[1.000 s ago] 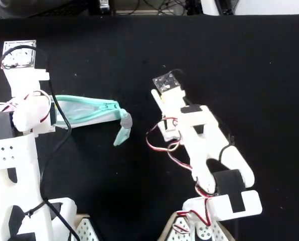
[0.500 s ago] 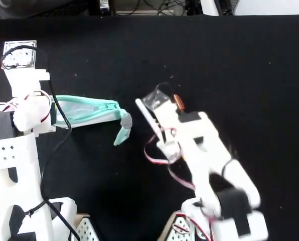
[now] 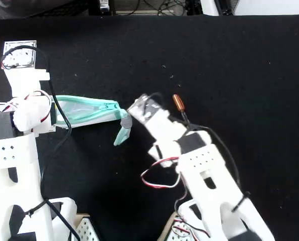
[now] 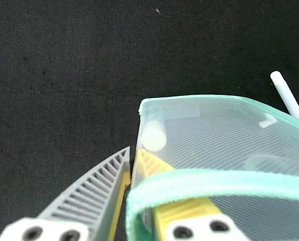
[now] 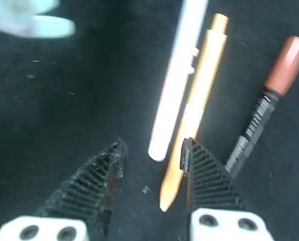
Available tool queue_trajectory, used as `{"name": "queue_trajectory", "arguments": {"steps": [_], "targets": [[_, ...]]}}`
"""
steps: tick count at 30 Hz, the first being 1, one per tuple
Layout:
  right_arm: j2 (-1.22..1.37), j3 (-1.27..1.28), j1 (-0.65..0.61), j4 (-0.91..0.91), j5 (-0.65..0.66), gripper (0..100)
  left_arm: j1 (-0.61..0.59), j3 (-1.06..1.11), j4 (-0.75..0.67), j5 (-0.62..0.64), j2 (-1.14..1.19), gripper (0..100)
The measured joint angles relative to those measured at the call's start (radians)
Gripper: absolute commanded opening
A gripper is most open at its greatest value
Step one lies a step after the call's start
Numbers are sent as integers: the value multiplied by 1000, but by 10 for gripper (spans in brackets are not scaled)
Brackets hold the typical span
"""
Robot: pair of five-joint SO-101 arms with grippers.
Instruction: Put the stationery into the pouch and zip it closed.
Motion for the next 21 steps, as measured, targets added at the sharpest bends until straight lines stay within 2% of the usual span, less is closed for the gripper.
{"name": "queue_trajectory", "arguments": {"steps": [6,14,16,18,21], "targets": [[207,-2,0,-126,0,178,0,0,0,0,0,30],[511,-155,-2,-147,2,175,0,0,0,0,0,30],[551,-181,0,-147,0,126,0,0,0,0,0,30],[560,-193,2,-140,0,27,0,0,0,0,0,30],[569,-215,8,-130,0,13,0,0,0,0,0,30]]}}
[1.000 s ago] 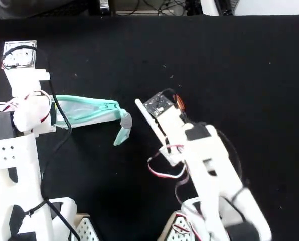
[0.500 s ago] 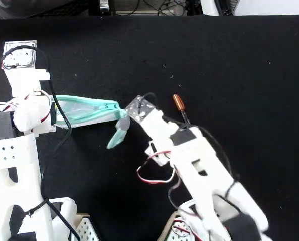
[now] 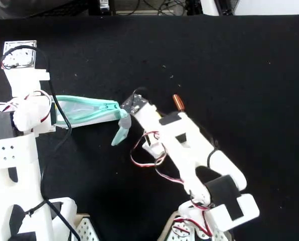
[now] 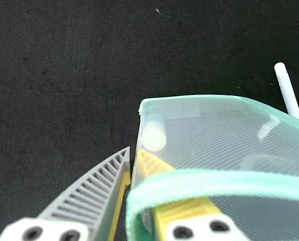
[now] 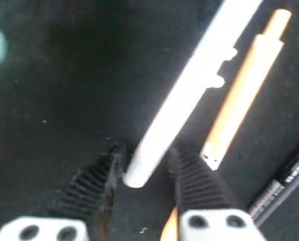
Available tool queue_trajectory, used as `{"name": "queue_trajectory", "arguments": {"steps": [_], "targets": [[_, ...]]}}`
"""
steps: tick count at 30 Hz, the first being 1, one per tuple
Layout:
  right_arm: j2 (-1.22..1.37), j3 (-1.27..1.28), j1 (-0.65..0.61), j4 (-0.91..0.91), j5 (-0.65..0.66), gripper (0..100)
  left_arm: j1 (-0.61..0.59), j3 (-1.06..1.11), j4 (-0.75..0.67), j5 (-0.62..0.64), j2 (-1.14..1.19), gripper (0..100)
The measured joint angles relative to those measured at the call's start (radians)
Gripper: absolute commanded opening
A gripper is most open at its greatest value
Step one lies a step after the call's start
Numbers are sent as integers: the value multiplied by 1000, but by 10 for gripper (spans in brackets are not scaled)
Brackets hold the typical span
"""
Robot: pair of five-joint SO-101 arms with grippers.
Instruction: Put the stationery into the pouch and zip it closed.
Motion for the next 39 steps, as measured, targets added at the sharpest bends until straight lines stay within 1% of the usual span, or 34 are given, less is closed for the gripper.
{"name": "queue_trajectory", "arguments": {"steps": [3,6,9,14,16,19,21,23,26,28,30,35,39], "targets": [[-48,43,18,31,0,12,0,0,0,0,0,30],[-132,117,83,74,15,12,0,0,0,0,0,30],[-264,226,126,143,92,13,0,0,0,0,0,30],[-514,384,138,275,242,20,0,0,0,0,0,30],[-606,408,143,310,278,73,0,0,0,0,0,30],[-700,408,141,368,302,222,0,0,0,0,0,30],[-730,405,141,393,308,302,0,0,0,0,0,30],[-743,391,141,399,308,325,0,0,0,0,0,30],[-749,350,138,399,308,299,0,0,0,0,0,30],[-749,315,100,399,273,267,0,0,0,0,0,30],[-749,284,35,388,216,241,0,0,0,0,0,30],[-718,241,-163,295,83,233,0,0,0,0,0,30],[-578,239,-198,190,61,234,0,0,0,0,0,30]]}}
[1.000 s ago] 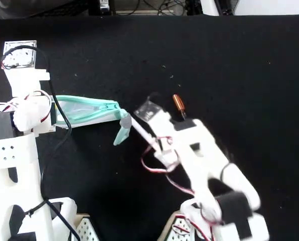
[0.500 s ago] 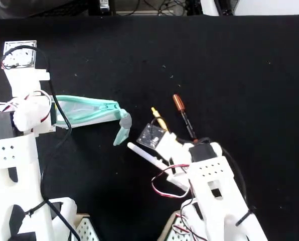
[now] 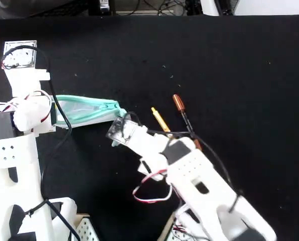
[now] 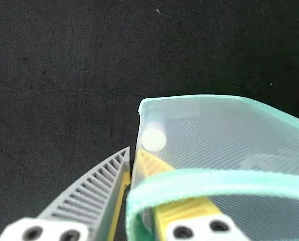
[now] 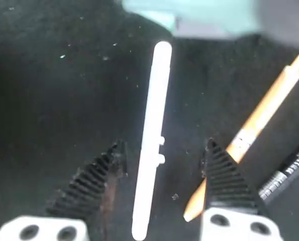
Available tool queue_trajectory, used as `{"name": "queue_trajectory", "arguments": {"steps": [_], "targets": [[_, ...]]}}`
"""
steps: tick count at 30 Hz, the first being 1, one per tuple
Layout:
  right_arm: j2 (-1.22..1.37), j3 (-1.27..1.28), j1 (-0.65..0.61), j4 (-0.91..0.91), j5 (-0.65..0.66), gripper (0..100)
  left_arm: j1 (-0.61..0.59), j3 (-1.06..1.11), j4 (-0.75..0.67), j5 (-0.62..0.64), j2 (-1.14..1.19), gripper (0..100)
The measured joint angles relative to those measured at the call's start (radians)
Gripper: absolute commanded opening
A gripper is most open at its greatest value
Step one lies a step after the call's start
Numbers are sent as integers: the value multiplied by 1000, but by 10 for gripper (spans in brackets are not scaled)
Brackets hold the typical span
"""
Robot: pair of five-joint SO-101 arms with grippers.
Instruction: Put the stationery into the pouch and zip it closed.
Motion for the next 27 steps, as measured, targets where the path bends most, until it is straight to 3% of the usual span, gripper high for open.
{"name": "queue_trajectory", "arguments": {"steps": [13,15,18,27], "targets": [[489,-258,-5,-140,-52,227,0,0,0,0,0,30],[531,-272,-5,-157,-52,171,0,0,0,0,0,30],[565,-272,-5,-173,-52,6,0,0,0,0,0,30],[489,-222,34,-110,-60,11,0,0,0,0,0,30]]}}
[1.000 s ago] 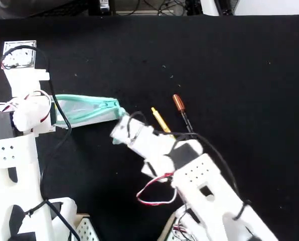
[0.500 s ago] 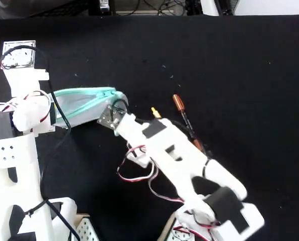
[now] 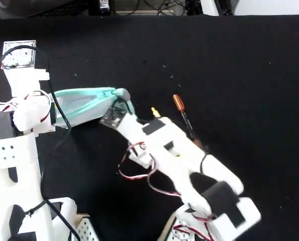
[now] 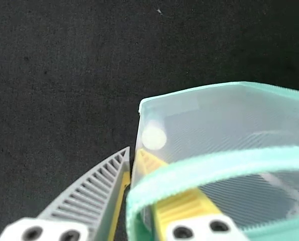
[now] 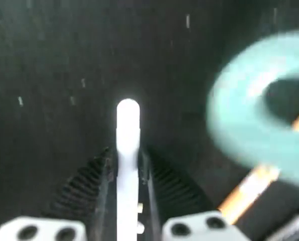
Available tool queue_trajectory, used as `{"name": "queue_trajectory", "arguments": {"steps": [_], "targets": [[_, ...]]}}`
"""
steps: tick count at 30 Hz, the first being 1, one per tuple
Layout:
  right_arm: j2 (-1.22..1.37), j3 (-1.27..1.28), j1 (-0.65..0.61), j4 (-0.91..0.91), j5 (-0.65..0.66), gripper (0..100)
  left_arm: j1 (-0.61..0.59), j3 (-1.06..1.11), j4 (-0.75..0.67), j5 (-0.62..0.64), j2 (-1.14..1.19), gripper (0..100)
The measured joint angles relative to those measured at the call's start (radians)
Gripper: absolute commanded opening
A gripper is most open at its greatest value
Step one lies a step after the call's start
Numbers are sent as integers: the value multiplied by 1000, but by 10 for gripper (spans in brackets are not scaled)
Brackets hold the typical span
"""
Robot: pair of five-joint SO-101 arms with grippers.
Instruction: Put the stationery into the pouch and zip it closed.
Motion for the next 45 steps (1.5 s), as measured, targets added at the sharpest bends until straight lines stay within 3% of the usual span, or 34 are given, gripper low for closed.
{"name": "queue_trajectory", "arguments": {"steps": [8,13,21,31,42,45], "targets": [[-338,256,192,23,0,12,0,0,0,0,0,31],[-407,321,213,23,0,16,0,0,0,0,0,31],[-384,321,213,23,0,196,0,0,0,0,0,31],[-295,221,213,23,-61,188,0,0,0,0,0,31],[-80,150,104,-44,-115,186,0,0,-3,0,0,31],[-40,133,101,-60,-121,100,0,0,-3,0,0,31]]}}
